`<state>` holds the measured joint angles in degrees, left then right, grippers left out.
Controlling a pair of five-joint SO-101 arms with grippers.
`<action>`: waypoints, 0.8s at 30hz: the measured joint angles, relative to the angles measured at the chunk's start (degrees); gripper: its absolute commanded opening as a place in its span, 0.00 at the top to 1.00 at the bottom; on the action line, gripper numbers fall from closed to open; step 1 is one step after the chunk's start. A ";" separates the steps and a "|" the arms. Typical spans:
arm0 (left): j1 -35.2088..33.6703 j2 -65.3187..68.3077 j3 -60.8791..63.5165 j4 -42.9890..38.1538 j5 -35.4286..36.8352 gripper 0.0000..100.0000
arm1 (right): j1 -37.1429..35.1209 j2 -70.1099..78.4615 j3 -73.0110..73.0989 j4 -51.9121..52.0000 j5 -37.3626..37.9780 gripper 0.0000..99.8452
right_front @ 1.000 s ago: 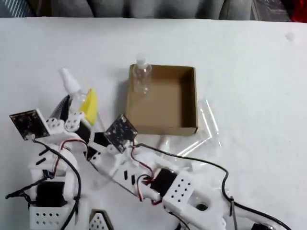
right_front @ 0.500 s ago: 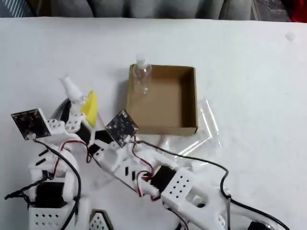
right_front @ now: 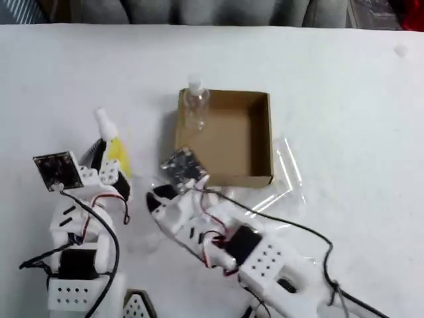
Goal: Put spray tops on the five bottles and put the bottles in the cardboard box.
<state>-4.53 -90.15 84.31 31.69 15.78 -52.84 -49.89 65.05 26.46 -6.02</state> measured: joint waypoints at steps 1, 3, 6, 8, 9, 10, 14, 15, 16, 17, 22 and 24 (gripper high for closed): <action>0.00 0.00 0.09 -0.18 -0.26 0.98 | 0.79 -2.11 0.00 1.93 0.00 0.99; 0.00 0.00 0.09 -0.26 -0.53 0.98 | 2.20 -6.68 0.00 5.45 0.00 0.99; 0.00 0.00 0.79 -0.44 -0.79 0.98 | 4.31 -13.27 0.00 9.49 0.00 0.99; 0.00 0.00 1.67 -0.62 -0.79 0.98 | 5.27 -16.70 0.00 11.43 0.00 0.99; 0.00 0.00 1.85 -0.62 -0.70 0.98 | 5.54 -17.85 0.00 12.04 0.00 0.99; 0.00 0.00 1.85 -0.62 -0.35 0.98 | 5.63 -18.64 0.00 12.57 0.00 0.99; -0.26 0.00 1.85 0.00 1.49 0.98 | 5.45 -19.25 0.00 13.01 0.00 0.99; -0.79 0.00 1.85 0.62 1.58 0.98 | 5.45 -19.25 0.00 13.01 0.00 0.99; -1.41 0.00 1.85 1.23 1.85 0.98 | 5.45 -19.25 0.00 13.01 0.00 0.99; -1.67 0.00 1.85 1.76 1.85 0.98 | 5.45 -19.25 0.00 13.01 0.00 0.99; -2.02 0.00 1.85 2.73 2.11 0.98 | 5.45 -19.25 0.00 13.01 0.00 0.99; -2.20 1.05 1.85 3.16 2.11 0.98 | 5.45 -19.25 0.00 13.01 0.00 0.99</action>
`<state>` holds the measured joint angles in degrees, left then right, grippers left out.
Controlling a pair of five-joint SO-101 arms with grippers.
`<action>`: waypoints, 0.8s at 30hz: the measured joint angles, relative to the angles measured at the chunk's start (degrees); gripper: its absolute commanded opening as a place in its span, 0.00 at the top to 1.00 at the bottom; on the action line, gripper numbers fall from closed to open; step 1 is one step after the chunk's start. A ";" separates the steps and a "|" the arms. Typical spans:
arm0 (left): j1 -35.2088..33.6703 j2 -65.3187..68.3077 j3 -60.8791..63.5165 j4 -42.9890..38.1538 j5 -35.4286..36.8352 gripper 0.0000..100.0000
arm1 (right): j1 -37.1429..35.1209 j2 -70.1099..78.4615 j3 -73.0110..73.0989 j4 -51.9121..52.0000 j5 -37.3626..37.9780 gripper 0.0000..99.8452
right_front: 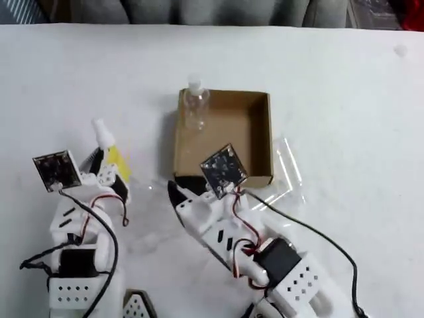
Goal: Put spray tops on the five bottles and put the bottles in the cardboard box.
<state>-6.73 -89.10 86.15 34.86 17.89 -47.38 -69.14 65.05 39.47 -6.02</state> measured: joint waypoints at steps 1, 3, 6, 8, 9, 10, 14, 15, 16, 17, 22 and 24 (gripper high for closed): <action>0.00 1.41 0.00 0.00 0.00 0.98 | 0.00 0.00 0.00 0.00 0.00 0.99; 0.00 5.80 -0.70 0.00 0.00 0.98 | 0.00 0.00 0.00 0.53 0.00 0.99; 0.00 14.59 -5.27 0.00 0.00 0.98 | 0.00 0.00 0.00 0.70 0.00 0.99; 0.00 20.92 -8.97 0.00 0.00 0.98 | 0.00 0.00 0.00 0.70 0.00 0.99; 0.00 24.00 -10.81 0.00 0.00 0.98 | 0.00 0.00 0.00 0.70 0.00 0.99; 0.00 27.08 -12.40 0.00 0.00 0.98 | 0.00 0.00 0.00 0.70 0.00 0.99; -1.49 39.12 -17.93 0.00 0.97 0.98 | 0.00 0.00 0.00 0.70 0.00 0.99; -2.29 42.02 -19.43 0.00 2.11 0.98 | 0.00 0.00 0.00 0.70 0.00 0.99; -3.25 45.10 -20.92 0.00 2.81 0.98 | 0.18 0.00 0.00 0.70 0.00 0.99; -4.31 48.00 -22.42 -0.26 3.60 0.98 | 0.35 0.00 0.00 0.70 0.00 0.99; -8.70 64.53 -30.51 -2.02 4.48 0.98 | 0.62 0.00 0.00 0.70 0.00 0.99; -9.67 70.95 -33.76 -2.02 4.57 0.97 | 0.62 0.00 0.00 0.70 0.00 0.99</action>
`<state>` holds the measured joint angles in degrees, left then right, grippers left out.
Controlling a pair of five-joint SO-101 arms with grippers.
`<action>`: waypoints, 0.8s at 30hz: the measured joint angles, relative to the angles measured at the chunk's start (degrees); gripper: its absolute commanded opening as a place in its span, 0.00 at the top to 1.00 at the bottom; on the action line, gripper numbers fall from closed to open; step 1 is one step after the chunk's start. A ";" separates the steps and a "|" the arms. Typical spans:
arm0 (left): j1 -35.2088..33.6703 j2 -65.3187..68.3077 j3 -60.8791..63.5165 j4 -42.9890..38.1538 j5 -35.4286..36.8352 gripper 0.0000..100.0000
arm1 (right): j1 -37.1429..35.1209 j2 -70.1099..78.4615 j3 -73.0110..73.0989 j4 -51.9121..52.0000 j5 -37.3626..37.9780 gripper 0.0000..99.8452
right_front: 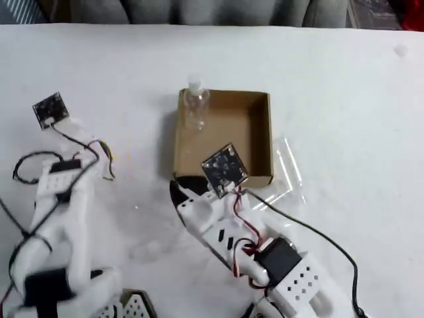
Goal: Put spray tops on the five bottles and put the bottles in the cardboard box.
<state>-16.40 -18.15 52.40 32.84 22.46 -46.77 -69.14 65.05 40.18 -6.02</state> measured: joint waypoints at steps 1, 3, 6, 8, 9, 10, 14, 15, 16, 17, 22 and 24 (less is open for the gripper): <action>-0.26 2.90 -1.49 0.00 0.00 0.97 | 0.00 0.00 0.00 0.00 0.00 0.99; -0.44 7.47 -3.87 0.00 0.00 0.90 | 0.09 0.00 0.00 0.79 0.00 0.99; -0.44 12.31 -6.59 0.00 0.00 0.76 | 0.00 0.00 0.00 1.14 0.00 0.99; -0.44 13.10 -7.21 0.00 1.14 0.70 | 0.00 0.00 0.00 1.14 0.00 0.99; -0.44 13.19 -7.47 0.00 2.11 0.69 | 0.00 0.00 0.00 1.14 0.00 0.99; -0.44 13.19 -7.82 0.18 2.81 0.68 | 0.00 0.00 0.00 1.14 0.00 0.99; -0.44 13.10 -11.43 8.18 3.87 0.68 | 0.00 0.00 0.00 1.14 0.09 0.99; -0.44 12.92 -12.75 11.16 3.96 0.68 | 0.00 0.00 0.00 1.32 0.53 0.99; -0.44 12.75 -13.98 14.68 3.96 0.68 | 0.00 0.00 0.00 1.58 1.14 0.99; -0.44 12.31 -15.21 18.29 3.96 0.68 | 0.00 0.00 0.00 1.93 1.67 0.99; 2.02 8.35 -19.78 35.87 4.13 0.68 | 0.00 0.00 0.00 2.37 2.46 0.99; 5.27 7.65 -19.96 42.11 4.04 0.66 | 0.00 0.00 0.00 2.37 2.55 0.99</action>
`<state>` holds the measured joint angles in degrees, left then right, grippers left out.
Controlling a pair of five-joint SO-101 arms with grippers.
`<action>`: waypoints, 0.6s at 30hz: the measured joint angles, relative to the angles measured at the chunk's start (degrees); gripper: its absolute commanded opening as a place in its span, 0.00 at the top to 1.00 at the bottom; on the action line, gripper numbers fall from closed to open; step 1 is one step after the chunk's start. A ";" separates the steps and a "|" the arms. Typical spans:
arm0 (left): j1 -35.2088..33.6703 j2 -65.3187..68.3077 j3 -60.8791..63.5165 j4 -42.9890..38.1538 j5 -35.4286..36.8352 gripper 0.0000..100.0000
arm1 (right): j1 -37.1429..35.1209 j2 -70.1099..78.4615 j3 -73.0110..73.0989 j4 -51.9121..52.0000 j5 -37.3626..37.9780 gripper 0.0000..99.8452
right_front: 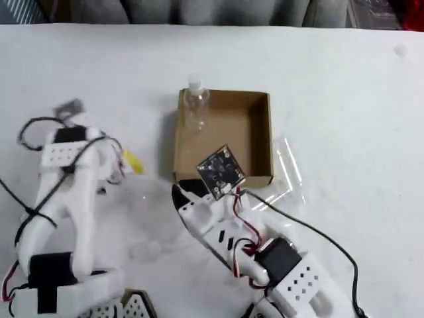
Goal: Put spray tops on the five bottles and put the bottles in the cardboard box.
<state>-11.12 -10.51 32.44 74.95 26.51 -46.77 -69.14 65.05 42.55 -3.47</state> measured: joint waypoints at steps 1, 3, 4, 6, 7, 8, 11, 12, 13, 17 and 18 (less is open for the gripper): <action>1.85 -0.35 0.00 2.90 0.00 0.64 | 0.00 0.00 0.00 0.00 0.09 0.99; 5.98 -0.44 0.09 6.77 0.00 0.58 | 0.00 0.00 0.00 0.00 0.09 0.99; 7.91 -0.44 0.44 7.30 0.00 0.54 | 0.00 0.00 0.00 0.00 0.09 0.99; 10.81 -0.44 2.37 7.03 0.00 0.46 | 0.00 0.00 0.00 0.00 0.09 0.99; 11.69 -0.44 3.60 7.03 0.00 0.43 | 0.00 0.00 0.00 0.00 0.09 0.99; 12.13 -0.44 4.66 7.03 -0.09 0.41 | 0.00 0.00 0.00 0.00 0.09 0.99; 12.22 -0.44 7.91 3.78 0.09 0.43 | 0.09 0.00 0.00 0.00 0.18 0.99; 12.13 -0.44 9.05 2.99 0.09 0.45 | 0.00 0.00 0.00 0.00 0.18 0.99; 12.31 -0.44 10.20 1.49 0.18 0.47 | 0.00 0.00 0.00 0.00 0.18 0.99; 12.57 -0.44 13.27 -2.20 0.09 0.61 | 0.09 0.00 0.00 0.00 0.18 0.99; 12.48 -0.44 13.54 -2.81 0.09 0.64 | 0.09 0.00 0.00 0.00 0.18 0.99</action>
<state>1.36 -10.95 45.98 72.13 26.59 -46.68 -69.14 65.05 42.55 -3.30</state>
